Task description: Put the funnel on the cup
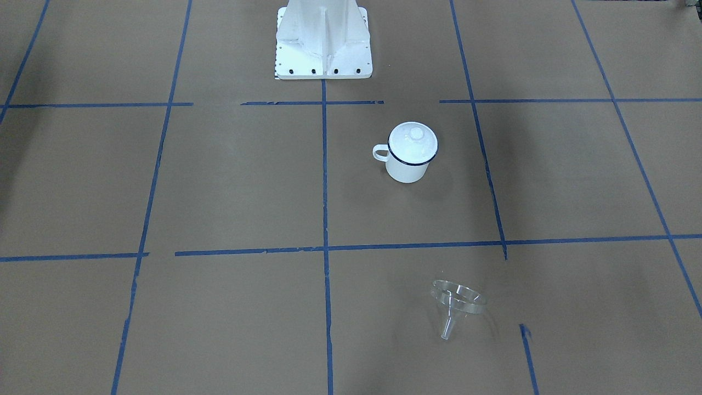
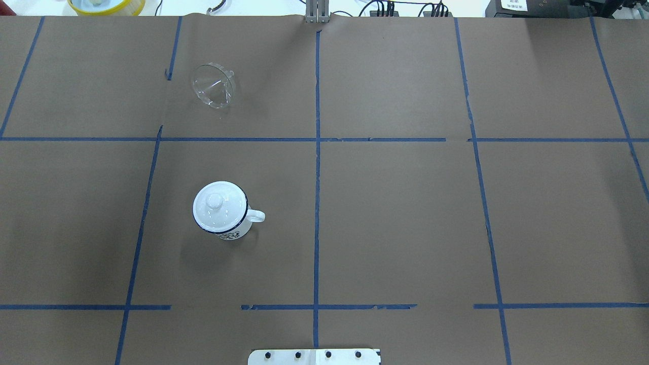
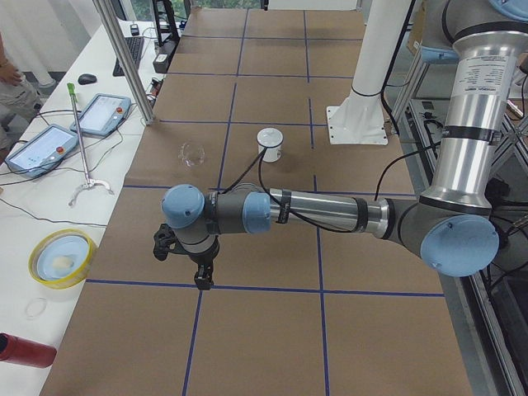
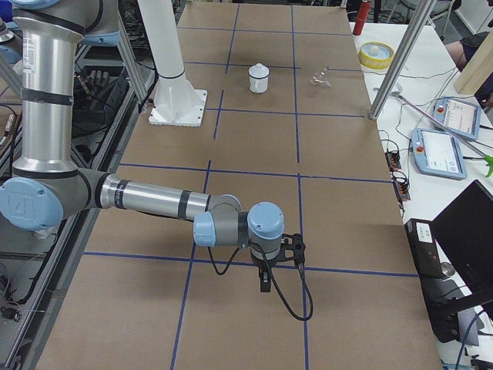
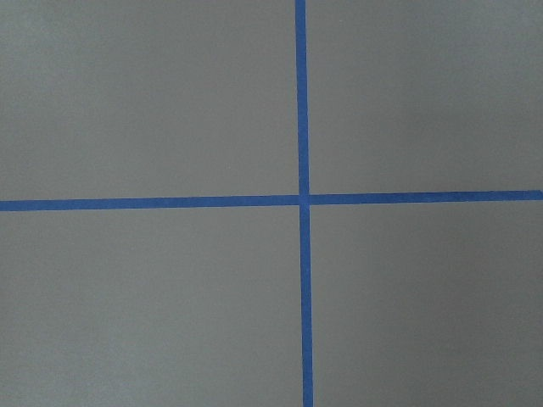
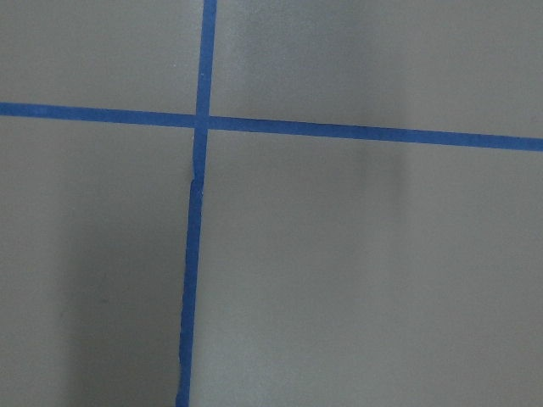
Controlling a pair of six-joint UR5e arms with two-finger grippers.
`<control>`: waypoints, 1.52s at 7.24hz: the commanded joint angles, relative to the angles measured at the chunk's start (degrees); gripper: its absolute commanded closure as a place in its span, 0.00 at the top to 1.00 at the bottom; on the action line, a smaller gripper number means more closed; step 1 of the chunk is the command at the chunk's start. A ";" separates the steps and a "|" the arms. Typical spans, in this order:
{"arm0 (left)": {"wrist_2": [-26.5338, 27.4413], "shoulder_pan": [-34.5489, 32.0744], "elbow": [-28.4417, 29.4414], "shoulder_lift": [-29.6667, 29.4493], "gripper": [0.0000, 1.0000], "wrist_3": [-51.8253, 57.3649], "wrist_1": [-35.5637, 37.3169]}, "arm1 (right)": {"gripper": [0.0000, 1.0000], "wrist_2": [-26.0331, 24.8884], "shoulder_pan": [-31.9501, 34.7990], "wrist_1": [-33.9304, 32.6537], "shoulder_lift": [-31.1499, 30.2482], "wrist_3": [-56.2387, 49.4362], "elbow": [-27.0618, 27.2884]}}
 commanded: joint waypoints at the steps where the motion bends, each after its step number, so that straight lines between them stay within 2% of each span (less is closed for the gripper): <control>1: 0.00 -0.07 -0.13 0.00 1.00 0.00 0.00 | 1.00 0.00 0.00 0.00 0.09 0.00 0.00; 4: 0.26 -0.07 -0.05 0.35 1.00 -0.87 0.62 | 1.00 0.00 0.00 0.00 0.00 0.00 0.00; 7: -0.08 -0.07 -4.25 4.38 1.00 -0.44 -4.65 | 1.00 0.00 0.00 0.00 0.00 0.00 0.00; 9: -0.17 0.28 -4.26 4.48 1.00 -0.70 -8.07 | 1.00 0.00 0.00 0.00 0.00 0.00 -0.09; 11: -0.17 0.54 -4.61 4.31 1.00 -0.79 -8.26 | 1.00 0.00 0.00 0.00 0.00 0.00 0.00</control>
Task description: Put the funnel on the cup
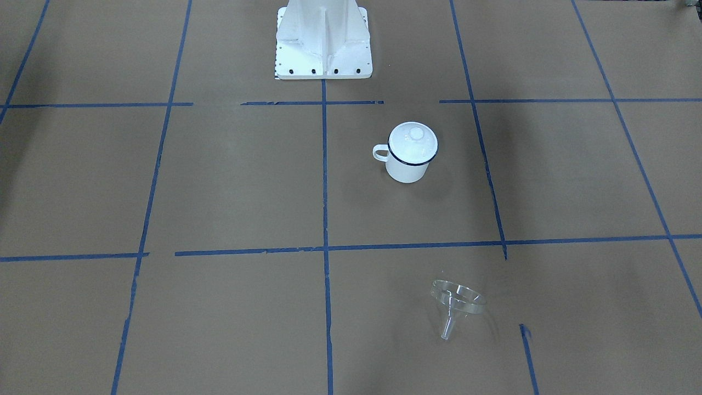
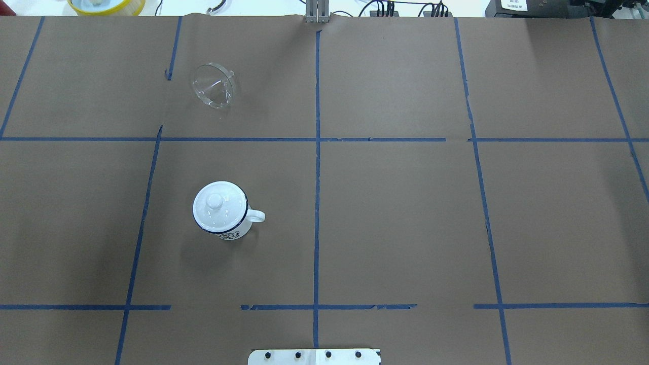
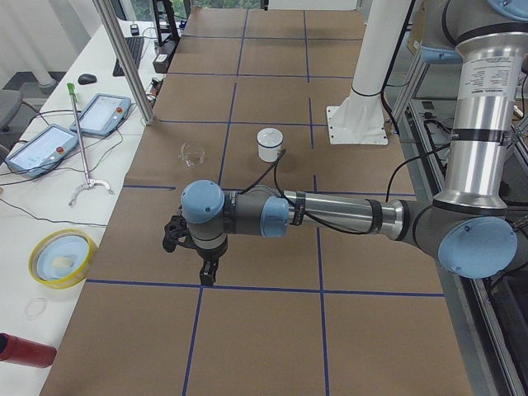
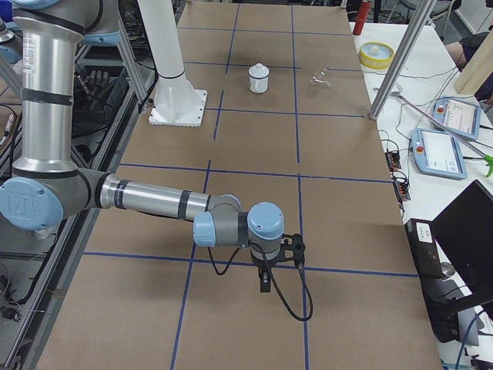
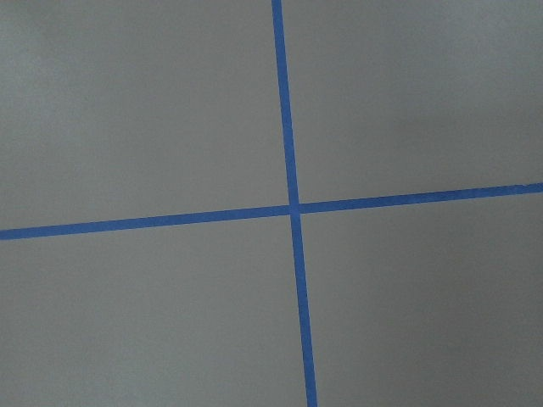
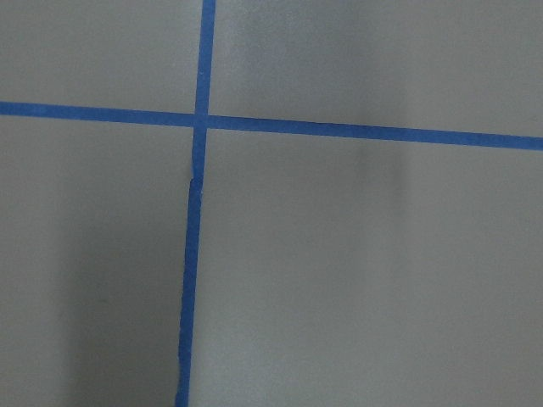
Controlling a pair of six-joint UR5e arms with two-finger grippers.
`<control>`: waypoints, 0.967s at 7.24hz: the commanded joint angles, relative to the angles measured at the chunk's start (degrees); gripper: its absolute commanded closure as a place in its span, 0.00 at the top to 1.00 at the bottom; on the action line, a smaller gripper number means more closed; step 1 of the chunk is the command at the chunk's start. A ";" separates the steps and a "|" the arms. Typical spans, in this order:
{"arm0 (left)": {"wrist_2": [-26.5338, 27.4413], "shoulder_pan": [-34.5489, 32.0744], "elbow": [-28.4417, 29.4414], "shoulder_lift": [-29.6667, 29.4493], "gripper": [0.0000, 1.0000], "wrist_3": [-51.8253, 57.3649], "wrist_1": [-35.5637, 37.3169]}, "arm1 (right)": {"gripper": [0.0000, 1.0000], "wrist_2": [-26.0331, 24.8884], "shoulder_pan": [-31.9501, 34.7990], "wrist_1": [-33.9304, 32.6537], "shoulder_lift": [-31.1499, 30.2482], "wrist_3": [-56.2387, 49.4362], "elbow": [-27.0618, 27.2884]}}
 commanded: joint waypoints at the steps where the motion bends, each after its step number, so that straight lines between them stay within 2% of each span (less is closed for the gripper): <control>1: -0.14 0.36 -1.75 -0.07 1.00 -0.03 -0.31 | 1.00 0.00 0.00 0.00 0.00 0.00 0.07; 2: -0.14 0.53 -3.67 -0.16 1.00 -0.47 -0.31 | 1.00 -0.09 0.00 0.00 0.00 0.00 0.07; 3: 0.20 2.54 -8.22 -0.25 1.00 -8.56 -0.22 | 1.00 -0.09 0.00 0.00 0.00 0.00 0.07; 5: 0.82 12.79 -17.10 -0.86 1.00 -33.31 -0.13 | 1.00 0.00 0.00 0.00 0.09 0.00 0.07; 7: 5.72 20.98 -26.75 -1.48 1.00 -50.49 0.04 | 1.00 0.00 0.00 0.00 0.00 0.00 -0.02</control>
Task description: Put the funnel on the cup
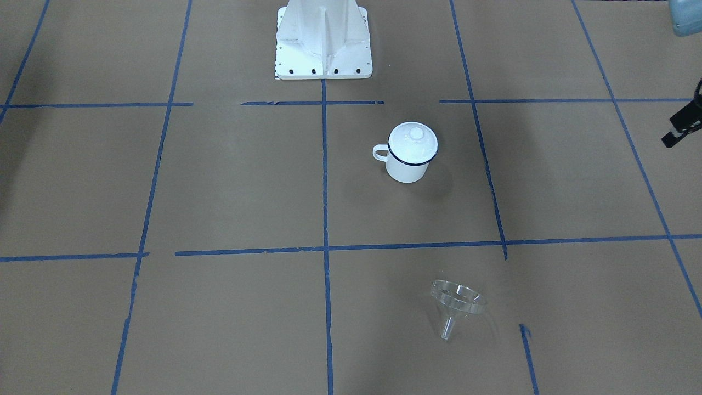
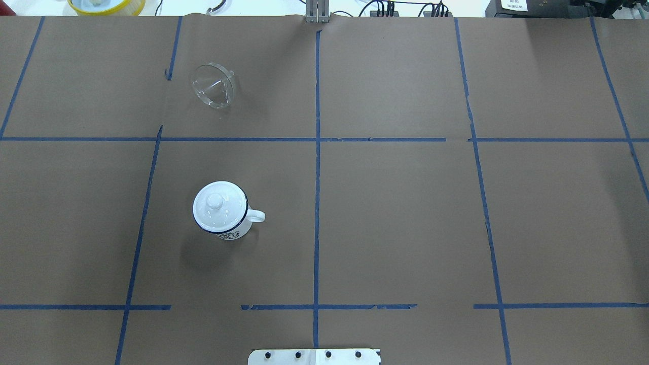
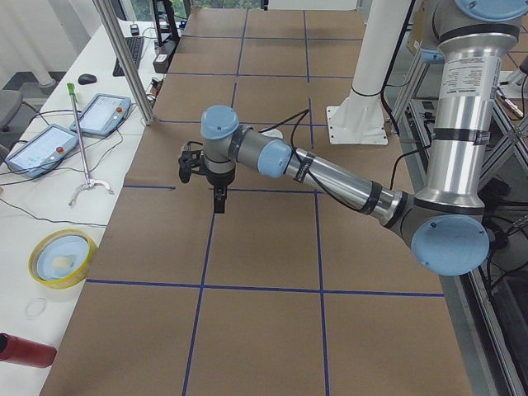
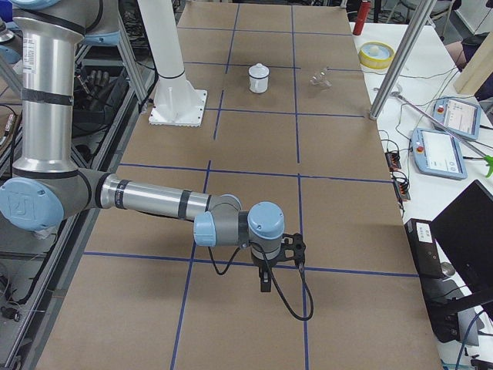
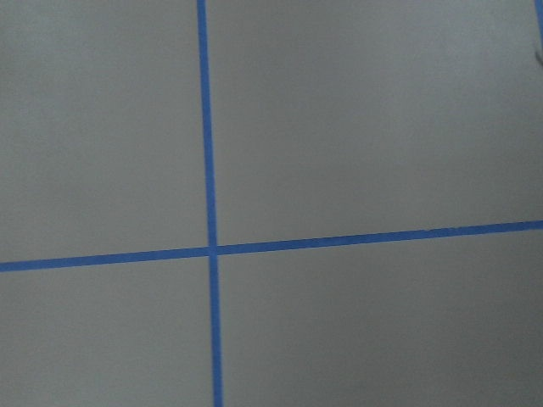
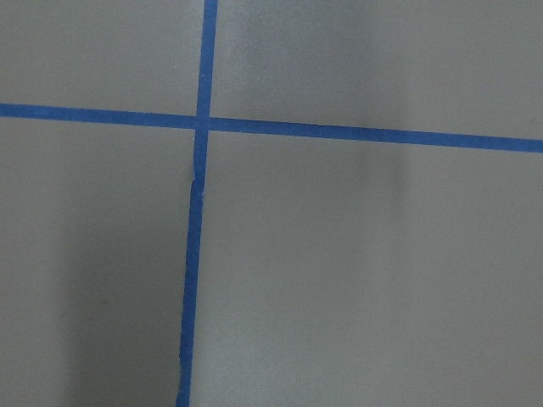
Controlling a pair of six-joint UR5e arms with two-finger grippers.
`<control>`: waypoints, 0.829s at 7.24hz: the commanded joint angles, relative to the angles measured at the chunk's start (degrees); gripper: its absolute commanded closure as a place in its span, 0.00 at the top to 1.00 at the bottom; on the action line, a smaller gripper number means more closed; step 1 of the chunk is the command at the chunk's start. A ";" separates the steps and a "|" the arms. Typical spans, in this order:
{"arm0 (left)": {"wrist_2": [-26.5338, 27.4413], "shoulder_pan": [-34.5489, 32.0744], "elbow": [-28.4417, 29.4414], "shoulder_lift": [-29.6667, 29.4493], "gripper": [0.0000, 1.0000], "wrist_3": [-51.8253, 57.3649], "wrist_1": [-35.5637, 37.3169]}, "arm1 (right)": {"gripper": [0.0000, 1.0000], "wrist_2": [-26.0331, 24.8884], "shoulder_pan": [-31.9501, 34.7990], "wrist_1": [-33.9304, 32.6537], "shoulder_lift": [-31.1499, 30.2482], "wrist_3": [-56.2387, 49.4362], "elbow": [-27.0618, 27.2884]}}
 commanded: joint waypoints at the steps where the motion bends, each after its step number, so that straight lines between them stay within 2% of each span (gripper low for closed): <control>1: 3.22 11.29 -9.71 -1.30 1.00 -19.35 0.14 | 1.00 0.00 0.00 0.00 -0.07 0.00 0.01; 3: 4.28 16.43 -12.79 -5.25 1.00 -28.36 0.49 | 1.00 0.00 0.00 0.00 -0.07 0.00 0.01; 5: 9.78 22.92 -18.06 -5.44 1.00 -37.68 1.71 | 1.00 0.00 0.00 0.00 -0.07 0.00 0.01; 6: 9.99 25.22 -20.26 -5.96 1.00 -38.49 5.81 | 1.00 0.00 0.00 0.00 -0.07 0.00 0.01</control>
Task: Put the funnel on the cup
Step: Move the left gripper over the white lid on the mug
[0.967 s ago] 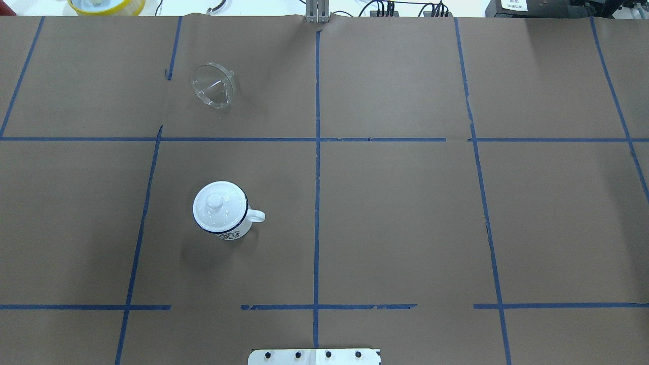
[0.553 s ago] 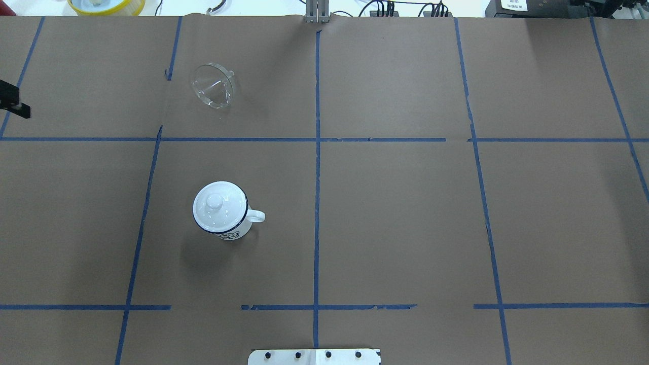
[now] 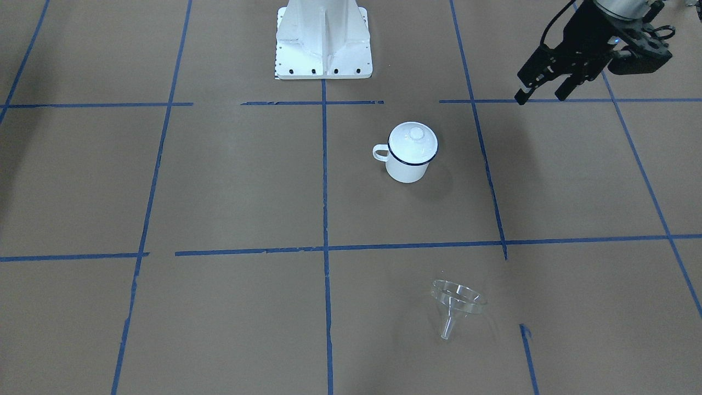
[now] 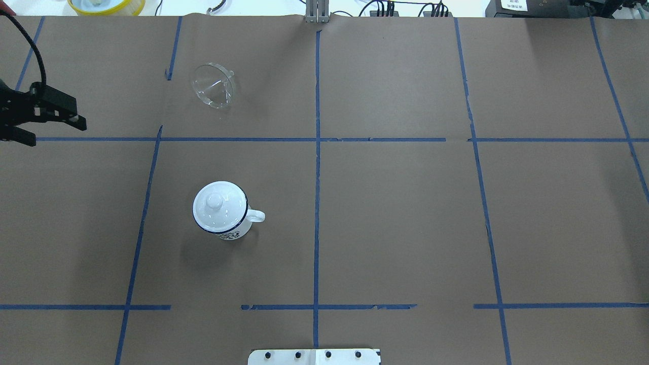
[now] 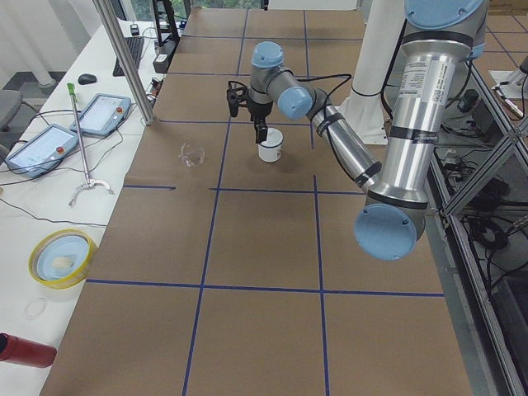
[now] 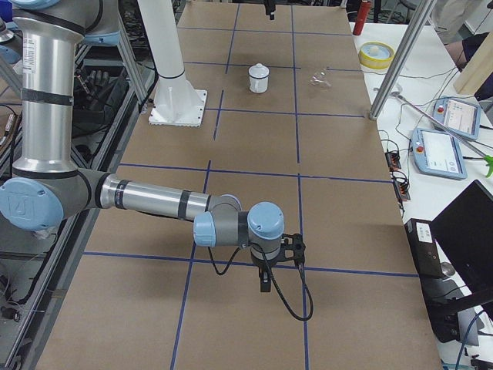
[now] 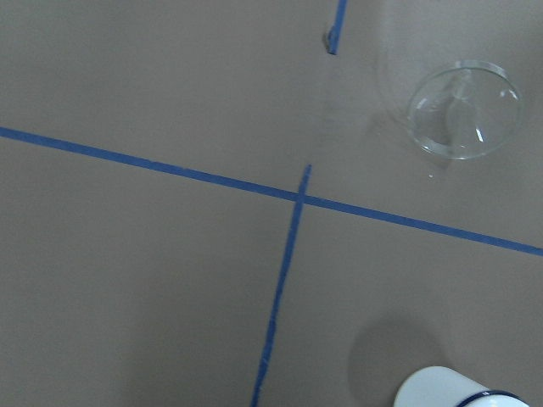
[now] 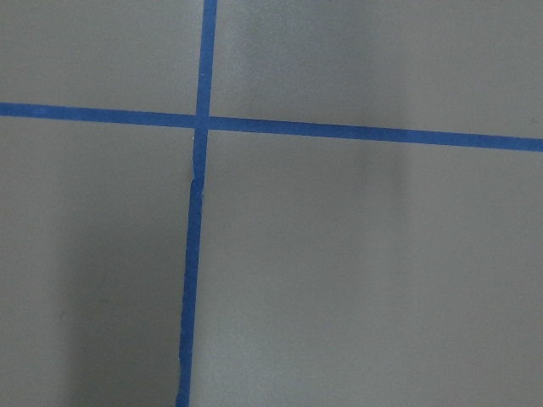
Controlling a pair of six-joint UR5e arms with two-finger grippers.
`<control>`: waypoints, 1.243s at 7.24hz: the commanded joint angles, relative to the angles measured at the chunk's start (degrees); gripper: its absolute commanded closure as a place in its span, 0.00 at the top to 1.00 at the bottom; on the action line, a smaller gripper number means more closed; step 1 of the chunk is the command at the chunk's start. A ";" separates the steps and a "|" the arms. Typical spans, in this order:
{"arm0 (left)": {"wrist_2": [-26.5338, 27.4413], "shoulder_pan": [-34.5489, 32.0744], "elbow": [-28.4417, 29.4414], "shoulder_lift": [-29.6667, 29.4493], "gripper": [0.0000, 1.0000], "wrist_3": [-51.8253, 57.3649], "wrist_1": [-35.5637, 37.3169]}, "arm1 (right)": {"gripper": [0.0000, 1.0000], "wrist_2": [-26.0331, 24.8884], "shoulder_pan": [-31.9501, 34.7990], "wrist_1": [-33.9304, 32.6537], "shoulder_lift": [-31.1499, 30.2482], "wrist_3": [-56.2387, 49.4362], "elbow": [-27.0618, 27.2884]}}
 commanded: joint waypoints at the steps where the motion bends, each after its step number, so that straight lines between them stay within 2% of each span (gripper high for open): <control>1: 1.81 6.13 -3.62 -5.54 1.00 -5.71 9.13 | 1.00 0.00 0.00 0.00 -0.02 0.00 0.00; 3: 10.12 14.55 -3.01 -12.49 1.00 -16.06 18.37 | 1.00 -0.09 0.00 0.00 -0.02 0.00 -0.08; 4: 11.20 18.95 -1.70 -15.84 1.00 -20.55 21.29 | 1.00 0.00 0.00 0.00 -0.02 0.00 0.00; 5: 14.96 21.95 3.53 -19.62 1.00 -23.56 21.06 | 1.00 0.00 0.00 0.00 -0.02 0.00 0.00; 6: 15.95 22.41 7.59 -21.83 0.98 -23.24 20.53 | 1.00 0.00 0.00 0.00 -0.02 0.00 0.00; 9: 17.01 22.24 12.80 -21.07 0.89 -20.45 12.89 | 1.00 0.00 0.00 0.00 -0.02 0.00 0.00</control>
